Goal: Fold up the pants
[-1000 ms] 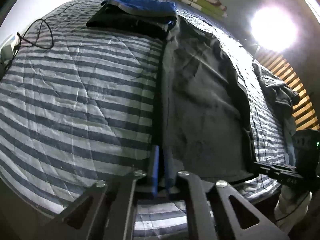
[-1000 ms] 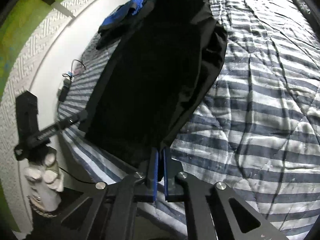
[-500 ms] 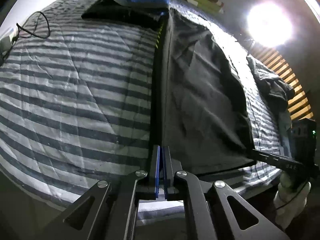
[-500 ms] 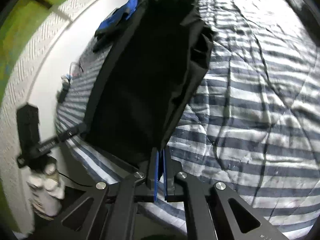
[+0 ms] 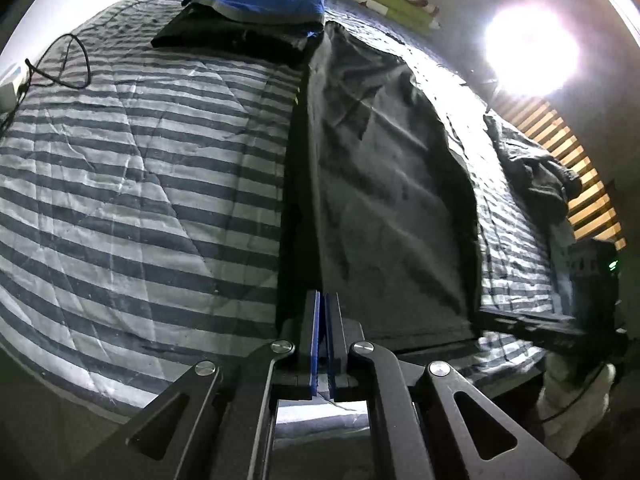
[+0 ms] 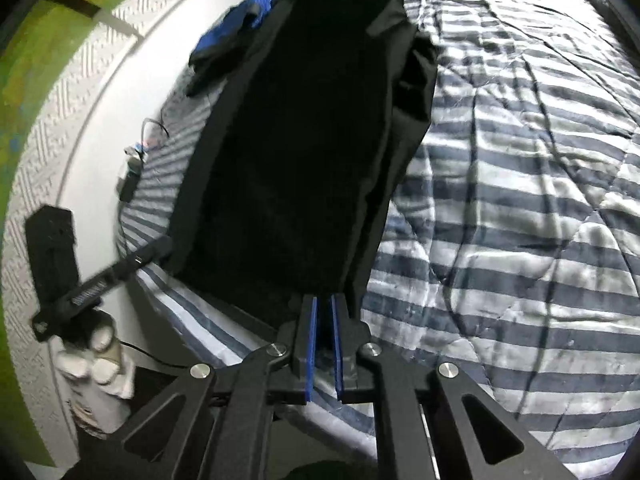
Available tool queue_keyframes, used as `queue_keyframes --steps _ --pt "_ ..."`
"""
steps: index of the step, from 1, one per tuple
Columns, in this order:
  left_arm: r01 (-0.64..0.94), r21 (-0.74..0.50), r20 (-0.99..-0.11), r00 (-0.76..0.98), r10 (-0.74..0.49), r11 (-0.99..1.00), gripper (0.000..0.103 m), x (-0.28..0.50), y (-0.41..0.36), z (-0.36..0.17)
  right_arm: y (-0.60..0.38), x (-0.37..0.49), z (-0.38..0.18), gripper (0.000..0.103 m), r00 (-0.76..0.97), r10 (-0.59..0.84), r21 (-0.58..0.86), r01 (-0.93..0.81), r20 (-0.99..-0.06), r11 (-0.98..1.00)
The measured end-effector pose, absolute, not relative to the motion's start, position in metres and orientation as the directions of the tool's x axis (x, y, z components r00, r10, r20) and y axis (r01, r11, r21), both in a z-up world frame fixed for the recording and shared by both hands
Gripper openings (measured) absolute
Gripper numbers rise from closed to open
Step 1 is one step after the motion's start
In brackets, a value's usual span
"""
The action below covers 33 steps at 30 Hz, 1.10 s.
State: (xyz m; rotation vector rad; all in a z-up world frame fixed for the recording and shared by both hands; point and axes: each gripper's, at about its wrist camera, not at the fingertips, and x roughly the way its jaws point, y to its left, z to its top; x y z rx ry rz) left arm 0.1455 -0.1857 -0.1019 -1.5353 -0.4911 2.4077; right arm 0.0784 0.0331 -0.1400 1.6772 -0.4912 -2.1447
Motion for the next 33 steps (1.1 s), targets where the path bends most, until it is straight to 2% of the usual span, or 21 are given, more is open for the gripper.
queue_keyframes --steps 1,3,7,9,11,13,15,16,19,23,28,31,32,33 --pt "-0.019 -0.406 -0.828 -0.415 0.377 -0.914 0.002 0.146 -0.186 -0.103 0.031 0.079 -0.140 0.001 -0.228 -0.464 0.457 0.084 -0.856 -0.885" --pt "-0.017 -0.397 -0.832 -0.415 0.368 -0.918 0.002 0.148 -0.188 -0.103 0.035 0.081 -0.136 0.001 -0.244 -0.442 0.435 0.087 -0.863 -0.896" --pt "-0.012 -0.422 -0.819 -0.424 0.387 -0.907 0.002 0.150 -0.192 -0.099 0.054 0.084 -0.120 0.001 -0.285 -0.494 0.490 0.090 -0.821 -0.867" --pt "-0.011 -0.385 -0.835 -0.421 0.354 -0.923 0.002 0.148 -0.191 -0.099 0.060 0.081 -0.113 0.004 -0.306 -0.499 0.494 0.098 -0.811 -0.864" --pt "-0.002 -0.373 -0.853 -0.393 0.343 -0.928 0.013 0.142 -0.194 -0.101 0.070 0.071 -0.105 0.015 -0.346 -0.471 0.476 0.075 -0.812 -0.876" --pt "-0.004 -0.370 -0.848 -0.408 0.339 -0.929 0.045 0.135 -0.201 -0.092 0.081 0.058 -0.098 0.041 -0.387 -0.468 0.486 0.055 -0.795 -0.872" --pt "-0.015 -0.336 -0.840 -0.448 0.307 -0.942 0.060 0.120 -0.203 -0.077 0.092 0.043 -0.091 0.044 -0.437 -0.443 0.476 0.037 -0.783 -0.879" --pt "-0.025 -0.333 -0.835 -0.457 0.307 -0.943 0.063 0.109 -0.203 -0.070 0.096 0.034 -0.088 0.044 -0.448 -0.446 0.483 0.037 -0.775 -0.875" --pt "-0.032 -0.320 -0.826 -0.480 0.296 -0.947 0.063 0.063 -0.199 -0.053 0.103 0.002 -0.088 0.046 -0.451 -0.463 0.506 0.030 -0.763 -0.862" --pt "-0.024 -0.342 -0.826 -0.469 0.313 -0.939 0.063 -0.002 -0.190 -0.056 0.103 -0.035 -0.098 0.050 -0.452 -0.467 0.515 0.019 -0.760 -0.857" --pt "-0.005 -0.291 -0.872 -0.410 0.267 -0.957 0.063 -0.060 -0.177 -0.083 0.089 -0.068 -0.115 0.050 -0.417 -0.419 0.449 0.028 -0.807 -0.893" --pt "-0.013 -0.291 -0.879 -0.390 0.273 -0.957 0.063 -0.075 -0.173 -0.092 0.080 -0.078 -0.123 0.049 -0.367 -0.443 0.455 0.060 -0.818 -0.889" --pt "-0.015 -0.284 -0.883 -0.386 0.268 -0.959 0.063 -0.079 -0.172 -0.094 0.077 -0.080 -0.125 0.043 -0.351 -0.426 0.429 0.073 -0.834 -0.900" --pt "-0.012 -0.279 -0.886 -0.382 0.262 -0.960 0.063 -0.083 -0.172 -0.097 0.074 -0.082 -0.126 0.015 -0.341 -0.406 0.402 0.086 -0.848 -0.912"
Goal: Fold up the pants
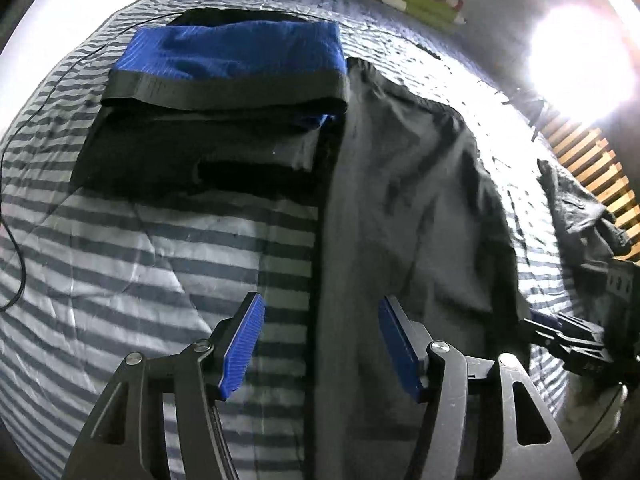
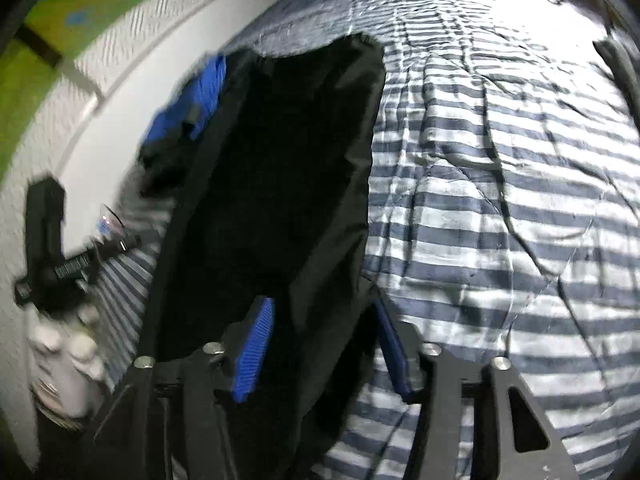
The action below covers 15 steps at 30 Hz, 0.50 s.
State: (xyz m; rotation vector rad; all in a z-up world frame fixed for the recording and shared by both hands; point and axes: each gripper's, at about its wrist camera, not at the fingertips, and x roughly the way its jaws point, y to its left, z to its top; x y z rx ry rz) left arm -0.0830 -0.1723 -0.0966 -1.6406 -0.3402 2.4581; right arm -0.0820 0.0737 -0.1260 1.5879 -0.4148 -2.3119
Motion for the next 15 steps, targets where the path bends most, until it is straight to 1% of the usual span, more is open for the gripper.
queue_keyframes --steps 1,3,5,6,8,9,10,12,15 --pt "-0.009 -0.281 -0.887 -0.379 0.264 -0.960 0.063 -0.084 -0.173 -0.098 0.074 -0.084 -0.129 0.006 -0.316 -0.391 0.379 0.102 -0.864 -0.920" --pt "-0.003 -0.303 -0.884 -0.372 0.283 -0.953 0.064 -0.091 -0.177 -0.102 0.086 -0.086 -0.131 0.006 -0.309 -0.415 0.403 0.105 -0.856 -0.909" --pt "-0.004 -0.323 -0.878 -0.373 0.301 -0.947 0.069 -0.095 -0.177 -0.103 0.097 -0.087 -0.132 0.011 -0.314 -0.426 0.419 0.095 -0.848 -0.903" --pt "0.001 -0.327 -0.877 -0.374 0.302 -0.945 0.074 -0.098 -0.177 -0.104 0.103 -0.087 -0.130 0.012 -0.321 -0.437 0.434 0.084 -0.841 -0.897" --pt "0.012 -0.339 -0.880 -0.357 0.312 -0.941 0.075 -0.103 -0.177 -0.110 0.109 -0.085 -0.129 0.028 -0.335 -0.468 0.475 0.066 -0.818 -0.877" --pt "0.018 -0.341 -0.886 -0.341 0.315 -0.940 0.075 -0.106 -0.175 -0.113 0.111 -0.085 -0.129 0.050 -0.338 -0.469 0.479 0.060 -0.816 -0.876" --pt "0.021 -0.339 -0.889 -0.334 0.313 -0.941 0.075 -0.105 -0.176 -0.115 0.112 -0.084 -0.127 0.062 -0.350 -0.473 0.484 0.060 -0.808 -0.873" --pt "0.020 -0.325 -0.893 -0.335 0.300 -0.946 0.075 -0.106 -0.174 -0.117 0.116 -0.081 -0.125 0.062 -0.369 -0.492 0.506 0.066 -0.788 -0.860" --pt "0.030 -0.320 -0.901 -0.320 0.295 -0.947 0.075 -0.112 -0.169 -0.120 0.126 -0.085 -0.128 0.062 -0.371 -0.523 0.553 0.030 -0.767 -0.833"
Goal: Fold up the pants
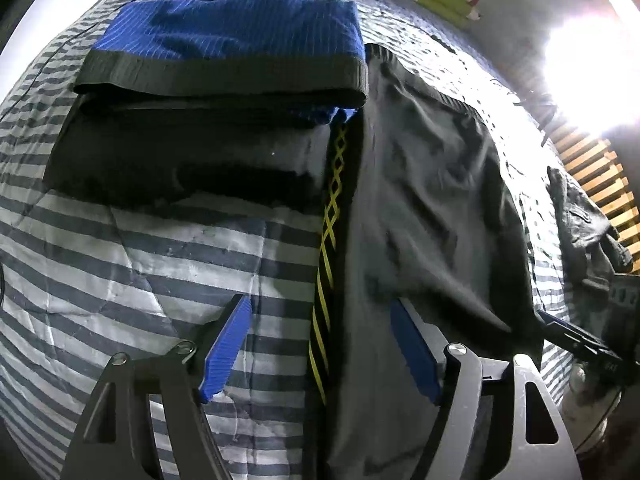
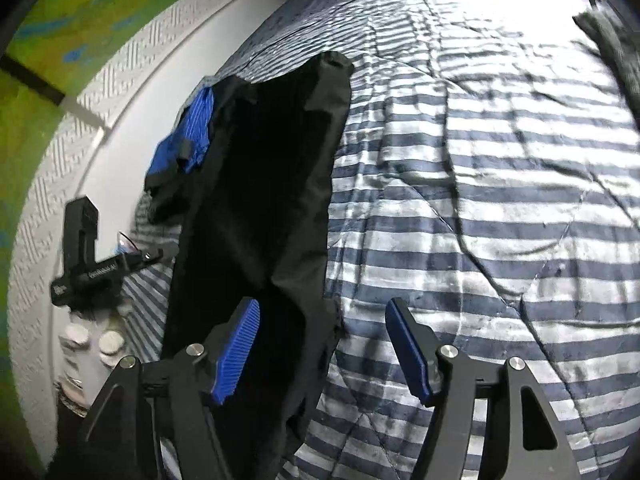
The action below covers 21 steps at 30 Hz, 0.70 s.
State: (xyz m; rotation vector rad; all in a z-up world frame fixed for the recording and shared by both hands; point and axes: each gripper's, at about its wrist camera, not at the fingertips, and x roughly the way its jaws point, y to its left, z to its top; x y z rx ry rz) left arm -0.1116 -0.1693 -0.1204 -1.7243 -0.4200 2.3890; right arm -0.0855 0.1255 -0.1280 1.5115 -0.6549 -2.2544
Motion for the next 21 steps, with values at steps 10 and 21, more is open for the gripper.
queue_keyframes --steps 10,21 --pt "-0.018 -0.337 -0.900 -0.288 0.328 -0.941 0.074 -0.111 -0.153 -0.126 0.126 -0.094 -0.140 0.059 -0.357 -0.585 0.618 0.029 -0.728 -0.786" --pt "-0.071 -0.329 -0.899 -0.280 0.335 -0.942 0.006 -0.101 -0.139 -0.131 0.113 -0.099 -0.146 0.053 -0.306 -0.627 0.637 0.080 -0.716 -0.767"
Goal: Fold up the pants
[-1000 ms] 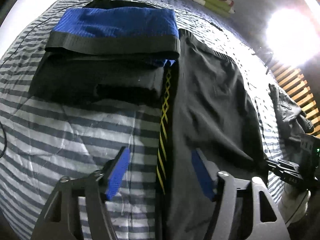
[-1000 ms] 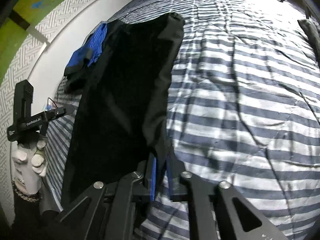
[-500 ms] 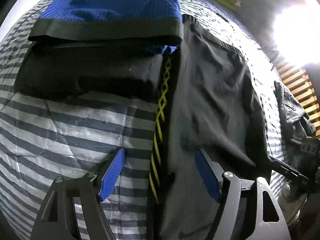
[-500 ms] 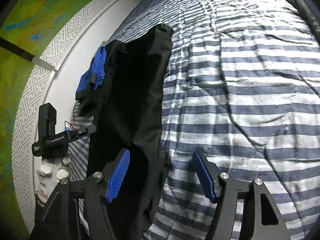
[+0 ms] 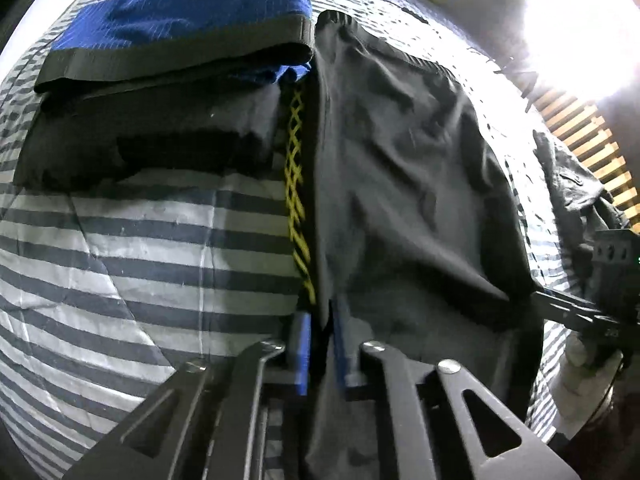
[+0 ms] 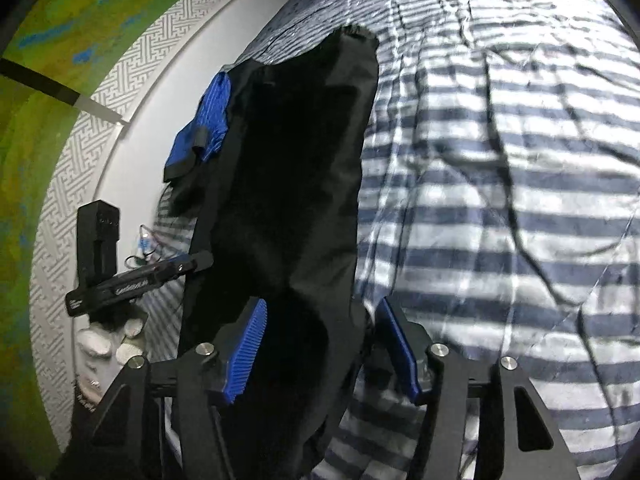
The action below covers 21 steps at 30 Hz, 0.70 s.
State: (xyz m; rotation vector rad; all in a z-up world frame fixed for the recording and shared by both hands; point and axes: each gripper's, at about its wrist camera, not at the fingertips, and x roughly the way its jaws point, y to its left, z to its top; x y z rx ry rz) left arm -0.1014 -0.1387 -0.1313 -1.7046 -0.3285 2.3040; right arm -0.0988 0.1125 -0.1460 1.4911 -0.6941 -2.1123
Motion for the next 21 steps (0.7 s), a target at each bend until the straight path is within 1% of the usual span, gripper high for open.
queue_keyframes --steps 2,5,6,7,8,10,14,21 --pt "-0.071 -0.350 -0.891 -0.282 0.356 -0.934 0.004 -0.100 -0.140 -0.132 0.113 -0.097 -0.148 0.050 -0.308 -0.633 0.640 0.091 -0.710 -0.763" --pt "-0.058 -0.388 -0.875 -0.290 0.387 -0.920 0.004 -0.100 -0.145 -0.133 0.114 -0.098 -0.151 0.036 -0.302 -0.646 0.655 0.086 -0.701 -0.751" --pt "-0.053 -0.406 -0.867 -0.295 0.402 -0.913 0.003 -0.099 -0.147 -0.132 0.112 -0.099 -0.152 0.022 -0.292 -0.659 0.666 0.091 -0.693 -0.741" --pt "-0.051 -0.418 -0.861 -0.298 0.413 -0.907 0.003 -0.098 -0.147 -0.131 0.108 -0.100 -0.158 0.016 -0.254 -0.701 0.704 0.099 -0.666 -0.704" --pt "-0.047 -0.429 -0.855 -0.302 0.422 -0.902 0.003 -0.097 -0.151 -0.130 0.104 -0.101 -0.160 0.016 -0.241 -0.717 0.718 0.100 -0.654 -0.689" --pt "-0.038 -0.468 -0.834 -0.313 0.455 -0.883 0.003 -0.095 -0.157 -0.124 0.098 -0.100 -0.160 0.012 -0.254 -0.707 0.705 0.115 -0.660 -0.700" --pt "-0.051 -0.537 -0.778 -0.355 0.518 -0.842 0.003 -0.093 -0.160 -0.100 0.108 -0.095 -0.145 0.010 -0.307 -0.748 0.758 0.112 -0.588 -0.642" --pt "-0.125 -0.608 -0.663 -0.464 0.588 -0.784 0.003 -0.075 -0.156 -0.021 0.147 -0.072 -0.072 0.009 -0.488 -0.756 0.789 0.198 -0.436 -0.582"
